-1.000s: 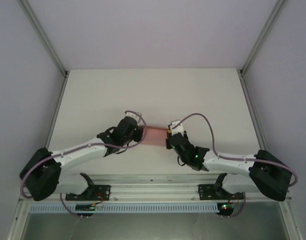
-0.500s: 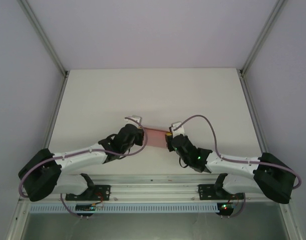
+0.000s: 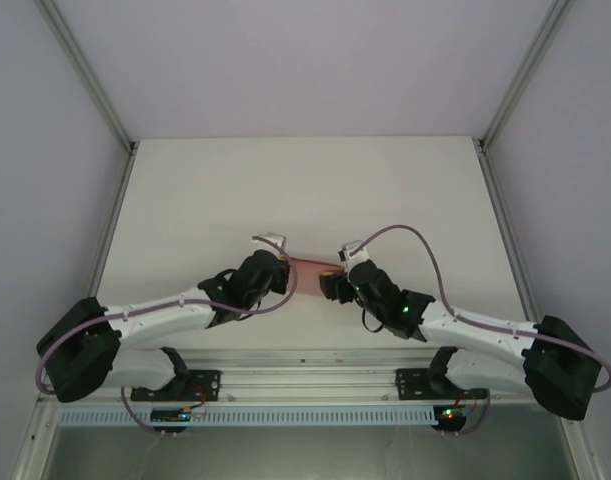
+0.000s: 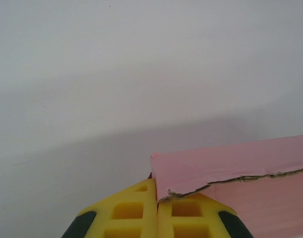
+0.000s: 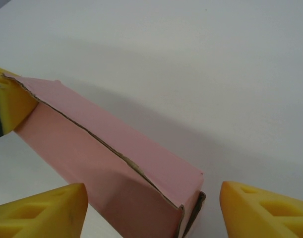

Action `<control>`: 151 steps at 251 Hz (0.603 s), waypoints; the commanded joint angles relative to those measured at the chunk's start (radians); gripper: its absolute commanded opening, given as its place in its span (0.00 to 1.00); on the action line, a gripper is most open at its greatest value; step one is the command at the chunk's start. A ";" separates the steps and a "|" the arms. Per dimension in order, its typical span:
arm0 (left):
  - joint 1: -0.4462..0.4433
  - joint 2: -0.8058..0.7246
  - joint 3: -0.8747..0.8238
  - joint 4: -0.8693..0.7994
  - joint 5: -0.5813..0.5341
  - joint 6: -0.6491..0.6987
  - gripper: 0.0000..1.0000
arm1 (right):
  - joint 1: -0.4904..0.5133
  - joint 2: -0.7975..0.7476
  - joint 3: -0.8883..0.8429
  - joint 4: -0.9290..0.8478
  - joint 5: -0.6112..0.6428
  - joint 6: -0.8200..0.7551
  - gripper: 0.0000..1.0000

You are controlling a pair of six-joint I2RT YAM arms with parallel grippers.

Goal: Assemble paper box

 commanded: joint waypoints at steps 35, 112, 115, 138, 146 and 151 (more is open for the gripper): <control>-0.020 0.052 -0.016 -0.191 0.055 0.012 0.00 | -0.059 -0.097 0.002 -0.053 -0.135 0.017 0.99; -0.021 0.065 -0.001 -0.191 0.036 0.024 0.00 | -0.169 -0.225 0.023 -0.161 -0.159 0.058 0.99; -0.021 0.064 -0.001 -0.193 0.037 0.024 0.00 | -0.176 -0.228 0.024 -0.164 -0.165 0.060 0.99; -0.022 0.065 0.003 -0.197 0.037 0.027 0.00 | -0.222 -0.232 0.041 -0.162 -0.203 0.089 0.99; -0.023 0.063 0.002 -0.195 0.040 0.029 0.00 | -0.235 -0.225 0.046 -0.147 -0.222 0.098 0.99; -0.022 0.061 0.000 -0.195 0.040 0.028 0.00 | -0.242 -0.219 0.049 -0.133 -0.239 0.101 0.99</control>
